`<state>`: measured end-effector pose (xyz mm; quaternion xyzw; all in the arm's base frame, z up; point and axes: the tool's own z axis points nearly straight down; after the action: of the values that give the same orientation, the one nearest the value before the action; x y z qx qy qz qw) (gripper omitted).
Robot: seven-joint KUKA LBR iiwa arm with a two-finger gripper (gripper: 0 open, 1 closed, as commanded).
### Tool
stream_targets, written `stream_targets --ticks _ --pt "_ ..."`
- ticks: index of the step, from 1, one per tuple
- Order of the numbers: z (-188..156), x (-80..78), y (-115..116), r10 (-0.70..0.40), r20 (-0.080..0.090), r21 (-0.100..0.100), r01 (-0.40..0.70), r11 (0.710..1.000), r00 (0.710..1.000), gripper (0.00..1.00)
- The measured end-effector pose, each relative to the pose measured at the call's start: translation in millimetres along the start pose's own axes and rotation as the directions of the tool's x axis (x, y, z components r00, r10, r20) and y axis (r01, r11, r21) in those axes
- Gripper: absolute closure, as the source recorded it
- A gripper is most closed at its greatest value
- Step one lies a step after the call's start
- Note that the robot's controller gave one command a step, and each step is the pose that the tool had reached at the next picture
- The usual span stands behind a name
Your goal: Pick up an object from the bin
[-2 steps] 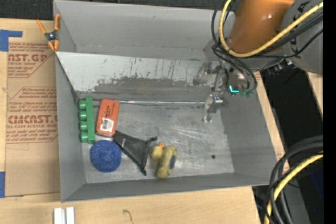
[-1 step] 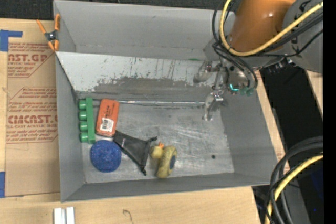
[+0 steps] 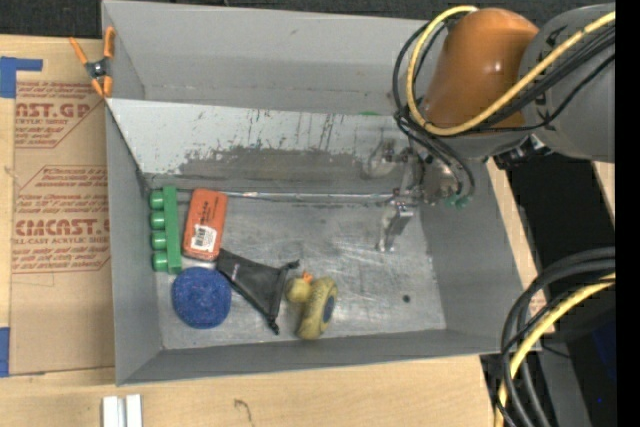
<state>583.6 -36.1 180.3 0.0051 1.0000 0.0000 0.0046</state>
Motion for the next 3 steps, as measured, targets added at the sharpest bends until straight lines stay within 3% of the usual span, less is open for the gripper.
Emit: stream_targets --ticks 1,2,3 --pt "42.6 36.4 -1.8 -0.075 -0.008 -0.001 0.075 0.997 0.997 0.0" --pt "61.4 65.7 -36.0 -0.108 -0.008 -0.002 0.108 0.994 0.994 0.0" --pt "52.0 71.5 -20.4 -0.082 -0.011 0.003 0.082 0.997 0.997 0.0"
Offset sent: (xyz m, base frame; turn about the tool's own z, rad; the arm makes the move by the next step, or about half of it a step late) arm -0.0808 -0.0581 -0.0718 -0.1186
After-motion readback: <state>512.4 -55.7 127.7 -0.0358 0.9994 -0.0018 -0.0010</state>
